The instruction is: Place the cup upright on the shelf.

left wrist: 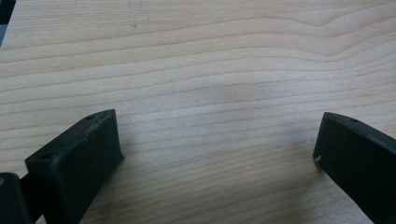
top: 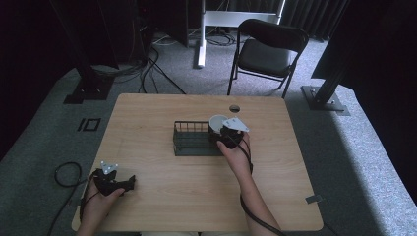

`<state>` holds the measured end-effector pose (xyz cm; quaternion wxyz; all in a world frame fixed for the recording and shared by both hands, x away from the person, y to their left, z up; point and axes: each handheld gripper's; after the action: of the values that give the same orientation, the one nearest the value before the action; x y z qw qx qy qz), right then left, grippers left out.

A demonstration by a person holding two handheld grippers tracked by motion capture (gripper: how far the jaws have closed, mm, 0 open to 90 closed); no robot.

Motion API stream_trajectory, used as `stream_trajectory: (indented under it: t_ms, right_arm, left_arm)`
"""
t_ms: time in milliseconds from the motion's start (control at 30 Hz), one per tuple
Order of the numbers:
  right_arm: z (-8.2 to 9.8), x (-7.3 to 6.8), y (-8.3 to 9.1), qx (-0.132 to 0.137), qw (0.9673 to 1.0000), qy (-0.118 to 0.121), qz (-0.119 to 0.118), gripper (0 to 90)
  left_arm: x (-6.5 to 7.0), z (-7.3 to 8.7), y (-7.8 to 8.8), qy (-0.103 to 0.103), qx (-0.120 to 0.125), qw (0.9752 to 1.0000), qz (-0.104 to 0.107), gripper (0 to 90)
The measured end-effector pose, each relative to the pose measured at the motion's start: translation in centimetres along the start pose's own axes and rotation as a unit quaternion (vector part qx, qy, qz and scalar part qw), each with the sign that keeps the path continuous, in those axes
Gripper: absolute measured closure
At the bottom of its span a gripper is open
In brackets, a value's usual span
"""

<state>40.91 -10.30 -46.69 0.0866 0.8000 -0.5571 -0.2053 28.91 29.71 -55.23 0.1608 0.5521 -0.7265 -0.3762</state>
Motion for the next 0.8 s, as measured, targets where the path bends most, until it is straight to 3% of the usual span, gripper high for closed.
stream_trajectory:
  t_ms: [367, 433, 600, 800]
  right_arm:
    - [0.0, 0.1, -0.3, 0.003, 1.0, 0.0, 0.0, 17.5]
    - [-0.1, 0.1, -0.3, -0.002, 1.0, 0.004, -0.009, 12.3]
    - [-0.6, 0.3, 0.3, 0.009, 0.9997, -0.004, -0.024, 11.3]
    - [-0.9, 0.8, 1.0, 0.007, 0.9992, 0.007, -0.039, 10.7]
  left_arm:
    - [0.0, 0.0, 0.0, 0.0, 0.0, 1.0, 0.0, 1.1]
    - [0.0, 0.0, 0.0, 0.0, 0.0, 1.0, 0.0, 1.1]
    - [0.0, 0.0, 0.0, 0.0, 0.0, 1.0, 0.0, 1.1]
    - [0.0, 0.0, 0.0, 0.0, 0.0, 1.0, 0.0, 1.1]
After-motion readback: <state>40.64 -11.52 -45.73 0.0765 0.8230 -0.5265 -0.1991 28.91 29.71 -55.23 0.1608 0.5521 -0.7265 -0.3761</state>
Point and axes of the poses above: each handheld gripper's, and its own axes: y roughly backward along the jaws, z roughly out of its underside, x roughly to its right, and after that the axes turned 15 degrees about -y, right-handed
